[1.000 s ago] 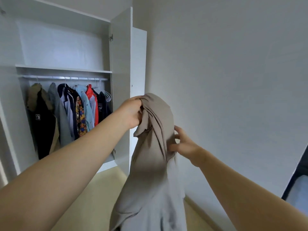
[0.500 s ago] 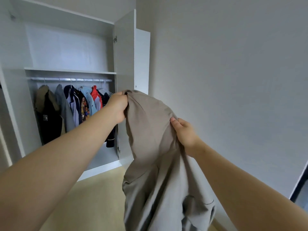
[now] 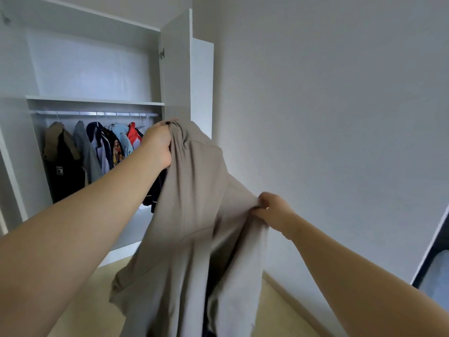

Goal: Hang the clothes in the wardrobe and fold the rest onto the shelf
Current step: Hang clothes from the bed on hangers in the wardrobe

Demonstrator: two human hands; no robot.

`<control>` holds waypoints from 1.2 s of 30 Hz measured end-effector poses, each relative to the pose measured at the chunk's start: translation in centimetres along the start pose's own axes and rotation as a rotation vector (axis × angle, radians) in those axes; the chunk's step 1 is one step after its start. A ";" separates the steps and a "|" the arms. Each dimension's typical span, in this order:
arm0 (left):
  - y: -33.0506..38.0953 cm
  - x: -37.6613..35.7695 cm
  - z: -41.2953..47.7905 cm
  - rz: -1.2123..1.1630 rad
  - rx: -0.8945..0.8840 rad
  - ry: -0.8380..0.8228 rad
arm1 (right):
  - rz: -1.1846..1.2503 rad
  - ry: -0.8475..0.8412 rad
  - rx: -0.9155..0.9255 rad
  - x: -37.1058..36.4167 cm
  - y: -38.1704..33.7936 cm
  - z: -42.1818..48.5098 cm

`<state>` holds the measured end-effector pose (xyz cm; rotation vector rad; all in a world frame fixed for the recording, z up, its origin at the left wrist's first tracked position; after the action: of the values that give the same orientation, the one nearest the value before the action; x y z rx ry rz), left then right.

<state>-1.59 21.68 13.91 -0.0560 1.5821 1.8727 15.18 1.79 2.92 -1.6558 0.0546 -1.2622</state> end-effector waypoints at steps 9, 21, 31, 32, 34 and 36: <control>0.6 4.9 1.4 0.273 -0.154 0.066 | 0.681 0.099 0.082 2.7 -3.3 0.8; -3.3 3.0 -0.2 0.314 0.022 -0.039 | 1.066 -0.011 -0.140 3.3 -3.2 0.5; -11.1 -4.1 -9.6 0.919 0.124 -1.087 | 1.274 -0.075 -0.303 2.6 -4.2 0.4; -11.4 -3.9 -9.5 1.003 0.073 -1.065 | 1.260 -0.083 -0.305 2.5 -4.2 0.5; -10.9 -3.5 -8.2 1.002 0.028 -0.941 | 1.212 -0.079 -0.308 2.7 -3.9 0.7; -9.8 -2.9 -7.0 0.841 0.098 -0.783 | 1.063 0.008 -0.279 3.7 -3.1 0.8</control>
<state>3.00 14.50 4.97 1.3949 1.1762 1.9787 15.94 1.79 7.76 -1.4786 1.0123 -0.4407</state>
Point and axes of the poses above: each hand's wrist, its own z-axis towards the middle knuckle, its own x-axis out of the back of the hand, y = z × x, the point moved 8 cm from there along z, towards the middle knuckle, and after that the axes turned 9 degrees about -x, right-handed, at the moved point
